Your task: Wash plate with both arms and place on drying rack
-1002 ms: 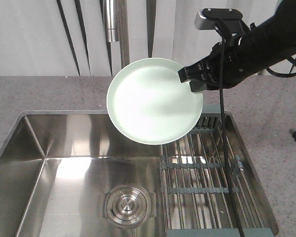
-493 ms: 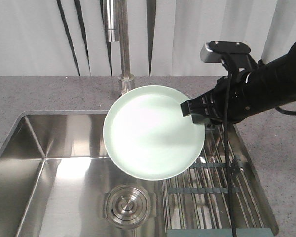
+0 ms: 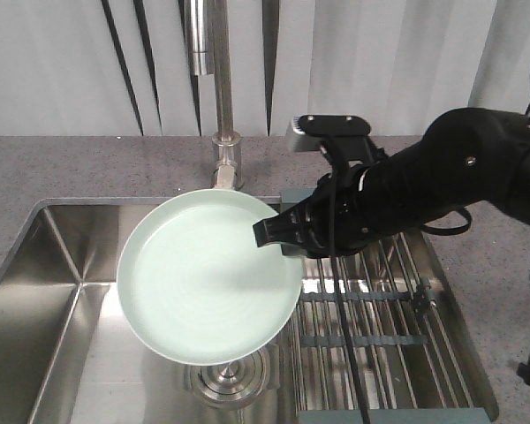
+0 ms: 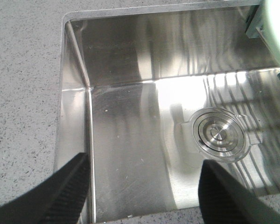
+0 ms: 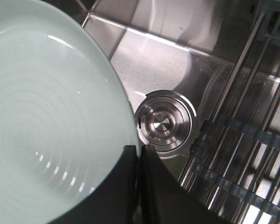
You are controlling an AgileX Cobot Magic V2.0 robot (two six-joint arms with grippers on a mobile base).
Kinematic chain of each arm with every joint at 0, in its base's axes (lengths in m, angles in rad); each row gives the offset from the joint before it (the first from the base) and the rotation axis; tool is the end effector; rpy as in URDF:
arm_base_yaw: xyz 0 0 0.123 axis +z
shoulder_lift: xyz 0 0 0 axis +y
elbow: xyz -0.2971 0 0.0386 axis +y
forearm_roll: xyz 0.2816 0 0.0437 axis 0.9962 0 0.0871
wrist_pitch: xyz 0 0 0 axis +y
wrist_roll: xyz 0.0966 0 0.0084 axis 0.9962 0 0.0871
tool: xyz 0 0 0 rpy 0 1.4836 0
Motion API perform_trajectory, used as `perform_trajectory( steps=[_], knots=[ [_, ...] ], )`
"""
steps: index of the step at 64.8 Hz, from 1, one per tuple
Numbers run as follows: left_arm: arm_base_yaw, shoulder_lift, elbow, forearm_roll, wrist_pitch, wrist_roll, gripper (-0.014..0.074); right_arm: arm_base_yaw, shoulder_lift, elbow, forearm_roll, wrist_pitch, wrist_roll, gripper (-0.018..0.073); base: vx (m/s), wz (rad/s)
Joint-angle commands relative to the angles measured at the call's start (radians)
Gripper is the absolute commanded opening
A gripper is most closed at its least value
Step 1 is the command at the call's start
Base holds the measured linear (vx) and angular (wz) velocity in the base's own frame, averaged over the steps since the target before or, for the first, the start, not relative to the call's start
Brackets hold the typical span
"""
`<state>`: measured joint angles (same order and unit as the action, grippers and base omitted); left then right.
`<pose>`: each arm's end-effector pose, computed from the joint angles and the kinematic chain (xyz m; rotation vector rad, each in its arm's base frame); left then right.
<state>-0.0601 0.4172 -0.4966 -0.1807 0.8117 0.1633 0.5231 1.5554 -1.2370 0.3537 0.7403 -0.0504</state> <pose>0.0976 -0.0185 0.2874 0.1810 2.1984 -0.1565 0.3098 0.2048 0.2979 -0.4925 2.5288 0.5878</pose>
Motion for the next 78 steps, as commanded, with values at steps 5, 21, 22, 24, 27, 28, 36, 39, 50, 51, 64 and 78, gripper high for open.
perform_trajectory(
  steps=[5, 21, 22, 24, 27, 28, 36, 39, 50, 51, 64, 78],
  knots=[
    [0.000, 0.007, -0.024, -0.012, -0.059, -0.008, 0.0463, 0.017, 0.035, -0.093, 0.022, -0.046, -0.003, -0.0004, 0.00, 0.00],
    [0.000, 0.007, -0.024, -0.012, -0.059, -0.008, 0.0463, 0.023, 0.130, -0.238, 0.002, 0.001, -0.032, -0.0004, 0.00, 0.00],
    [0.000, 0.007, -0.024, -0.012, -0.059, -0.008, 0.0463, 0.023, 0.136, -0.248, -0.004, 0.006, -0.032, -0.0004, 0.00, 0.00],
    [0.000, 0.007, -0.024, -0.012, -0.059, -0.008, 0.0463, 0.022, 0.149, -0.266, -0.011, 0.012, -0.032, -0.0004, 0.00, 0.00],
    [0.000, 0.007, -0.024, -0.012, -0.059, -0.008, 0.0463, 0.021, 0.165, -0.293, -0.024, 0.021, -0.033, -0.0004, 0.00, 0.00],
    [0.000, 0.007, -0.024, -0.012, -0.059, -0.008, 0.0463, 0.020, 0.170, -0.306, -0.030, 0.025, -0.034, -0.0004, 0.00, 0.00],
    [0.000, 0.007, -0.024, -0.012, -0.059, -0.008, 0.0463, 0.002, 0.214, -0.377, -0.028, 0.059, -0.059, -0.0004, 0.00, 0.00],
    [0.000, 0.007, -0.024, -0.012, -0.059, -0.008, 0.0463, -0.010, 0.227, -0.400, -0.028, 0.069, -0.065, -0.0004, 0.00, 0.00],
    [0.000, 0.007, -0.024, -0.012, -0.059, -0.008, 0.0463, -0.049, 0.252, -0.459, -0.025, 0.078, -0.106, -0.0004, 0.00, 0.00],
    [0.000, 0.007, -0.024, -0.012, -0.059, -0.008, 0.0463, -0.055, 0.253, -0.463, -0.024, 0.078, -0.107, -0.0004, 0.00, 0.00],
    [0.000, 0.007, -0.024, -0.012, -0.059, -0.008, 0.0463, -0.120, 0.253, -0.486, -0.025, 0.105, -0.133, -0.0004, 0.00, 0.00],
    [0.000, 0.007, -0.024, -0.012, -0.059, -0.008, 0.0463, -0.175, 0.236, -0.486, -0.020, 0.124, -0.161, -0.0004, 0.00, 0.00]
  ],
)
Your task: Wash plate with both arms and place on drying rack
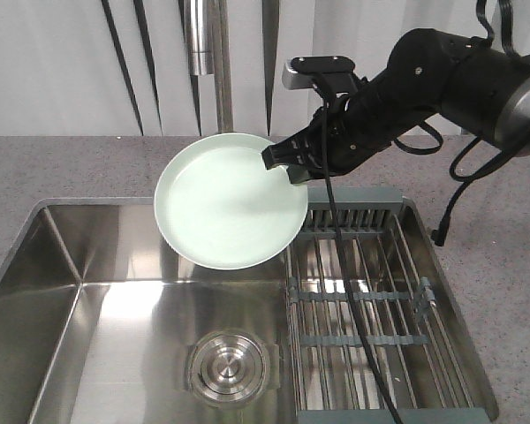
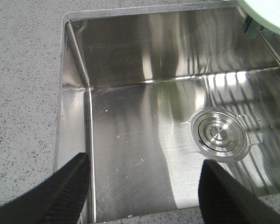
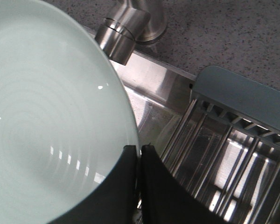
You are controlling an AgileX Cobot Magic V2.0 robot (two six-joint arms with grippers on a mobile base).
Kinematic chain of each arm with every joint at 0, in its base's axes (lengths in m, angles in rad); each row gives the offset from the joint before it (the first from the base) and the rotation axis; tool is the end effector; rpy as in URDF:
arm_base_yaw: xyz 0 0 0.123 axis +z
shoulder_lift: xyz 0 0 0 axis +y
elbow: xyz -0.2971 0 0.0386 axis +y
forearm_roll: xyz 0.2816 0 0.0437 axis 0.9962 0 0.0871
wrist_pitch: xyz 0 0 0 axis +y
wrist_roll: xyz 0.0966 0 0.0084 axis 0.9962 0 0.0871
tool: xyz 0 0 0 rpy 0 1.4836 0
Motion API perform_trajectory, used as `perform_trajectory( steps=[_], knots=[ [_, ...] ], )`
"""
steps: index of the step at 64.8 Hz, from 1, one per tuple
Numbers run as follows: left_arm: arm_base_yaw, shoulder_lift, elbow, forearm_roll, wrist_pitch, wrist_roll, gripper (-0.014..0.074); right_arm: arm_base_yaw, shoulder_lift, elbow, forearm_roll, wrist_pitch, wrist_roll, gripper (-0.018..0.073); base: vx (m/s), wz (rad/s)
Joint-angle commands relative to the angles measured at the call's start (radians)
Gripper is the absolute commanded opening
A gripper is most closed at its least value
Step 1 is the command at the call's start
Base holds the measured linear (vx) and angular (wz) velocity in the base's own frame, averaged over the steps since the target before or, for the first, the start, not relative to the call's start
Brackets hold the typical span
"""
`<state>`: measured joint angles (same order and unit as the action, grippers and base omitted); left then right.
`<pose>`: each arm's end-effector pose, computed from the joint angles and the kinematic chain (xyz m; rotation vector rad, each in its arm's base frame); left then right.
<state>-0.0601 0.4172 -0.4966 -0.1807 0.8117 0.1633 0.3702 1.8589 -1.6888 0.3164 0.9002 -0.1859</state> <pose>0.0976 -0.0185 0.2874 0.1810 2.1984 -0.1565 0.4207 0.1886 0.3153 -0.5486 2.4905 0.4637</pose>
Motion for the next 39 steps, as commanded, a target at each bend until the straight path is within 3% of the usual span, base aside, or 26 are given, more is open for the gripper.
perform_trajectory(
  steps=[1, 14, 39],
  knots=[
    [0.000, 0.007, -0.024, -0.012, -0.059, -0.008, 0.0463, -0.026, -0.070, -0.035, 0.020, -0.036, -0.027, -0.0004, 0.00, 0.00],
    [0.000, 0.007, -0.024, -0.012, -0.059, -0.008, 0.0463, -0.066, -0.148, 0.030, 0.029, -0.053, -0.044, -0.0002, 0.00, 0.00],
    [0.000, 0.007, -0.024, -0.012, -0.059, -0.008, 0.0463, -0.096, -0.374, 0.354, 0.032, -0.157, -0.059, -0.0001, 0.00, 0.00]
  ],
)
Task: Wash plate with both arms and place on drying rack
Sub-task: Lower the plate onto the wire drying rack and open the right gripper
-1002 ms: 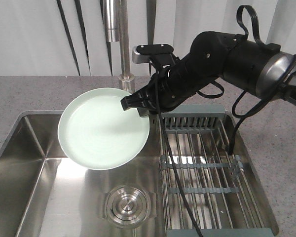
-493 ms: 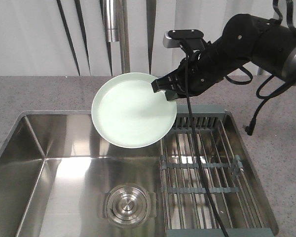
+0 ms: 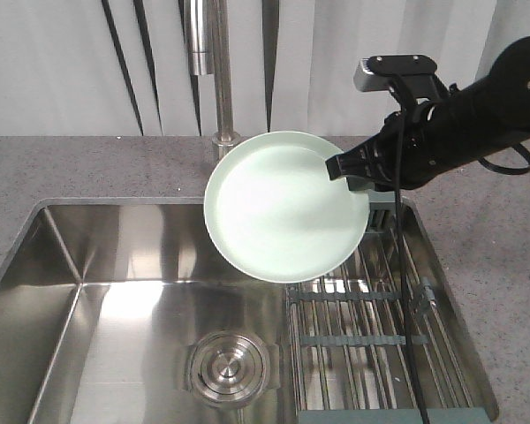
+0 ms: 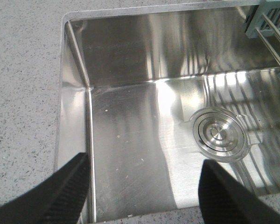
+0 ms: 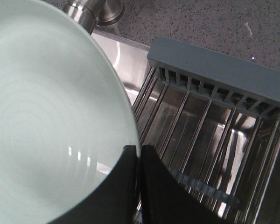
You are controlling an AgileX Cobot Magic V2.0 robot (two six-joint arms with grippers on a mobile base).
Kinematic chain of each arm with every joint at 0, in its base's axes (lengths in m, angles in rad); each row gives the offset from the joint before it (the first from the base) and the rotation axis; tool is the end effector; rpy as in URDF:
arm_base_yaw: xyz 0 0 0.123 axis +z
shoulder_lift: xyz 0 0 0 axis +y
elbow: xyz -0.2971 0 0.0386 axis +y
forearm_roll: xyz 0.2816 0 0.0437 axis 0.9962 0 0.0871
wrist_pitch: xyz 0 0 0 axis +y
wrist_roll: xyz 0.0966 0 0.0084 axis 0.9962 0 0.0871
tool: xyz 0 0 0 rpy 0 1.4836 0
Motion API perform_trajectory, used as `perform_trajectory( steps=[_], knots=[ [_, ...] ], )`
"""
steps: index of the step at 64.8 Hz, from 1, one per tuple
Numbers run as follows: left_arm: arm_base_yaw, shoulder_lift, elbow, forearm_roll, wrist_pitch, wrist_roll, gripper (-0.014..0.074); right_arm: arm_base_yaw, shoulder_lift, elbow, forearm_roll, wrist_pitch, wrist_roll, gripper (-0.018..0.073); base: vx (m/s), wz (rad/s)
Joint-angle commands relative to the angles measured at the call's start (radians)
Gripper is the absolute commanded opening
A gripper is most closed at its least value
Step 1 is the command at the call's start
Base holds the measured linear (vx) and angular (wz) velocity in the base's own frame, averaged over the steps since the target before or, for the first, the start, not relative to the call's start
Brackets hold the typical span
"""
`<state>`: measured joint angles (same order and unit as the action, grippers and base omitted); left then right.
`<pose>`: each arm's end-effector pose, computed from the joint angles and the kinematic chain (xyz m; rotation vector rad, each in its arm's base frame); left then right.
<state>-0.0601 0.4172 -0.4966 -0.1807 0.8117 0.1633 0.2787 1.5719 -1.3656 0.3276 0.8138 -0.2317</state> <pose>0.0976 -0.0185 0.2874 0.1810 2.1984 -0.1565 0.3607 0.1268 0.3309 -0.4488 2.4456 0.4100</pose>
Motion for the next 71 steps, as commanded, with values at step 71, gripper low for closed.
perform_trajectory(
  steps=[71],
  knots=[
    [0.000, 0.007, -0.024, -0.012, -0.059, -0.008, 0.0463, -0.152, 0.085, 0.233, -0.373, -0.116, 0.213, 0.0062, 0.00, 0.00]
  ],
)
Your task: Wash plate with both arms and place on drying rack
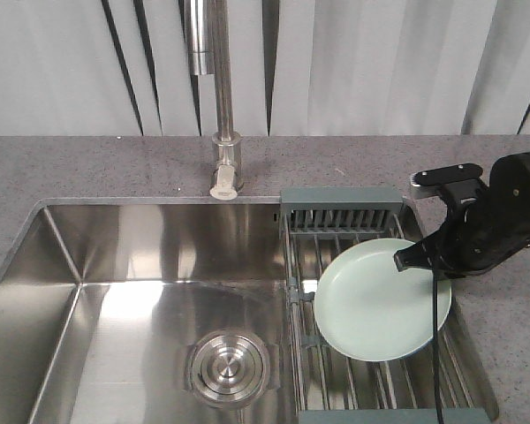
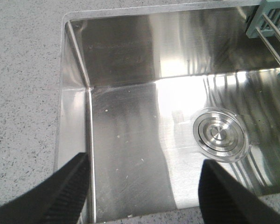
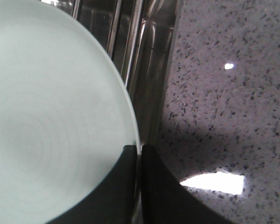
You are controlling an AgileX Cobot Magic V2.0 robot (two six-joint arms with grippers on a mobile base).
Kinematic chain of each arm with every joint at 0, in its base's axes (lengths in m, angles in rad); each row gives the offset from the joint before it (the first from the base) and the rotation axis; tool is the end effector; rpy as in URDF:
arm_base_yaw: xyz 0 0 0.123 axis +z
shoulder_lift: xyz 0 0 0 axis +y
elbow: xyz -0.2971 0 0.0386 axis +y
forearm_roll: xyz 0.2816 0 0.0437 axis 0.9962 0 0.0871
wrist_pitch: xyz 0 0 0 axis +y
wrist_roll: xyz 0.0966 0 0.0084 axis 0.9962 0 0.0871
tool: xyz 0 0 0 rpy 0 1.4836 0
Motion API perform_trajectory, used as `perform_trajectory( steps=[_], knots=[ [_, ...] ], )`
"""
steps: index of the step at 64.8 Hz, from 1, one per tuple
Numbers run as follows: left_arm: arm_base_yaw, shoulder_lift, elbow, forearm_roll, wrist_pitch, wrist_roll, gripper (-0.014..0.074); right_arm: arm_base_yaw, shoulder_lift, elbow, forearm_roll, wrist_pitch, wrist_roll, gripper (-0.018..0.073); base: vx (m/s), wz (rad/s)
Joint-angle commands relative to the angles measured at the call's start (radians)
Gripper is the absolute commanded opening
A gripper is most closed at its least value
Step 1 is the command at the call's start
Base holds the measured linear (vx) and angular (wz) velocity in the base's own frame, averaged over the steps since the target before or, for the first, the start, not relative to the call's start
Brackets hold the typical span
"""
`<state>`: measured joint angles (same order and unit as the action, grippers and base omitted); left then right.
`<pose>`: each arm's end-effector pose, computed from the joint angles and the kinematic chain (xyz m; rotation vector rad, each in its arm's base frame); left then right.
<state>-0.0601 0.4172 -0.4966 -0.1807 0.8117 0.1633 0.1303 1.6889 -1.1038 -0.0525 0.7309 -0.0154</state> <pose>0.0976 -0.0185 0.2874 0.1810 2.1984 -0.1565 0.3621 0.0440 0.2031 -0.2497 2.7866 -0.0306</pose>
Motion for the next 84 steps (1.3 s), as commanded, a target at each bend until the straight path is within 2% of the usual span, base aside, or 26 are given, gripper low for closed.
perform_trajectory(
  steps=[1, 13, 29, 47, 68, 84],
  knots=[
    [0.000, 0.007, -0.024, -0.012, -0.059, -0.008, 0.0463, -0.004, -0.032, -0.029, 0.011, -0.033, -0.004, 0.0070, 0.00, 0.00],
    [0.000, 0.007, -0.024, -0.012, -0.059, -0.008, 0.0463, -0.003, -0.060, -0.029, 0.044, -0.050, -0.009, 0.0184, 0.00, 0.00],
    [0.000, 0.007, -0.024, -0.012, -0.059, -0.008, 0.0463, -0.003, -0.229, -0.029, 0.061, -0.052, -0.013, 0.0326, 0.00, 0.00],
    [0.000, 0.007, -0.024, -0.012, -0.059, -0.008, 0.0463, -0.001, -0.463, -0.016, 0.068, -0.002, -0.012, 0.0330, 0.00, 0.00],
    [0.000, 0.007, -0.024, -0.012, -0.059, -0.008, 0.0463, 0.008, -0.844, 0.263, 0.091, -0.087, -0.011, 0.0330, 0.00, 0.00],
    [0.000, 0.007, -0.024, -0.012, -0.059, -0.008, 0.0463, 0.007, -1.118, 0.409, 0.091, -0.043, -0.011, 0.0330, 0.00, 0.00]
  ],
)
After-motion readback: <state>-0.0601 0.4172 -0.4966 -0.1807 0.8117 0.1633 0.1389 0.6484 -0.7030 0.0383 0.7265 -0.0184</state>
